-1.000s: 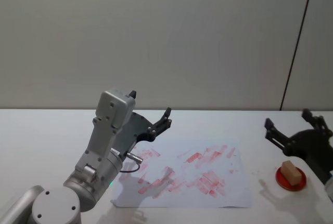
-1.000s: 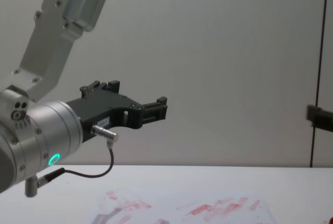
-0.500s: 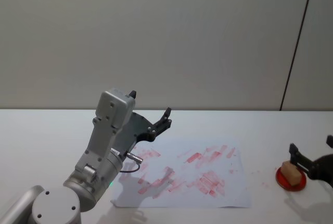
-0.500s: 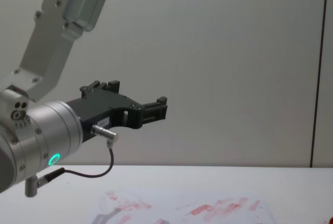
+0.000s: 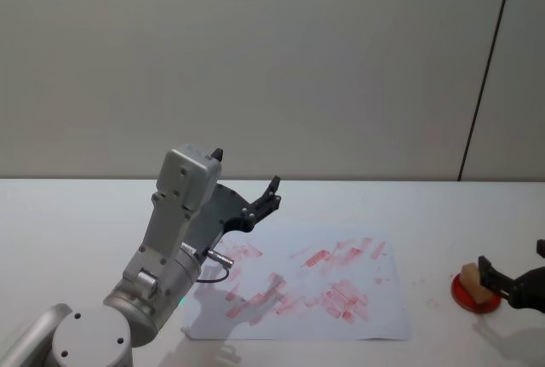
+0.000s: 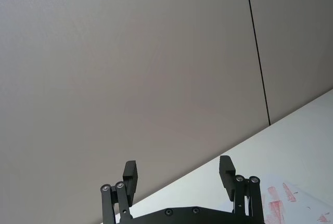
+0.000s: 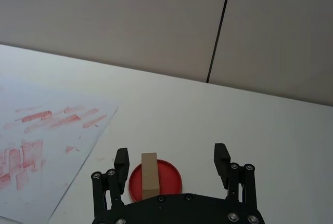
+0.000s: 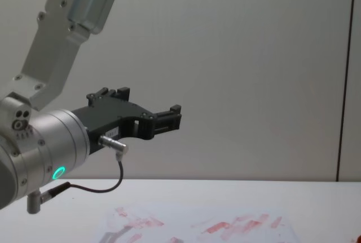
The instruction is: Use the one hand to pick up the stamp and affix it onto the A4 paper.
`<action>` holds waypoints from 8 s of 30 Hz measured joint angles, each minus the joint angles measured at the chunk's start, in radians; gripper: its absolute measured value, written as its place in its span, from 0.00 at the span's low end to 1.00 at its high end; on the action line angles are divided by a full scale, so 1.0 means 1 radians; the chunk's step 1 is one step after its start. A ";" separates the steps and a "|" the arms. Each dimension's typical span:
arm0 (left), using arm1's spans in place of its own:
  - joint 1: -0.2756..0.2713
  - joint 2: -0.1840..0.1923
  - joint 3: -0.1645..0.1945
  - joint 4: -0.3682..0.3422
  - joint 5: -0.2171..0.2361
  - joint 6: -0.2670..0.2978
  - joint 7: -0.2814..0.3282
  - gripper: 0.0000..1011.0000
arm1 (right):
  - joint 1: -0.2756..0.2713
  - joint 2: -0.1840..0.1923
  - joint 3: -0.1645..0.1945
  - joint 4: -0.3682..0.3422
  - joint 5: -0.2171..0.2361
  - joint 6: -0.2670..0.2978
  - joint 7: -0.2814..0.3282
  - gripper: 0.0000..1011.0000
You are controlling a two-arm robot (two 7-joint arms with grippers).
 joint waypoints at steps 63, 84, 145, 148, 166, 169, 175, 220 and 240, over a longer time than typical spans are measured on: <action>0.000 0.000 0.000 0.000 0.000 0.000 0.000 0.99 | 0.230 -0.091 -0.074 0.226 -0.190 0.203 0.214 0.47; 0.000 0.000 0.000 0.000 0.000 0.000 0.000 0.99 | 0.239 -0.095 -0.076 0.233 -0.196 0.188 0.220 0.22; 0.000 0.000 0.000 0.000 0.000 0.000 0.000 0.99 | 0.413 -0.214 -0.191 0.377 -0.299 0.252 0.467 0.22; 0.000 0.000 0.000 0.000 0.000 0.000 0.000 0.99 | 0.411 -0.217 -0.195 0.382 -0.299 0.254 0.464 0.22; 0.000 0.000 0.000 0.000 0.000 0.000 0.000 0.99 | 0.438 -0.236 -0.211 0.418 -0.325 0.269 0.469 0.22; 0.000 0.000 0.000 0.000 0.000 0.000 0.000 0.99 | 0.444 -0.238 -0.211 0.423 -0.325 0.270 0.469 0.22; 0.000 0.000 0.000 0.000 0.000 0.000 0.000 0.99 | 0.461 -0.237 -0.198 0.424 -0.312 0.272 0.468 0.22; 0.000 0.000 0.000 0.000 0.000 0.000 0.000 0.99 | 0.301 -0.055 -0.026 0.176 -0.136 0.360 0.340 0.22; 0.000 0.000 0.000 0.000 0.000 0.000 0.000 0.99 | 0.280 -0.034 -0.018 0.168 -0.142 0.382 0.334 0.22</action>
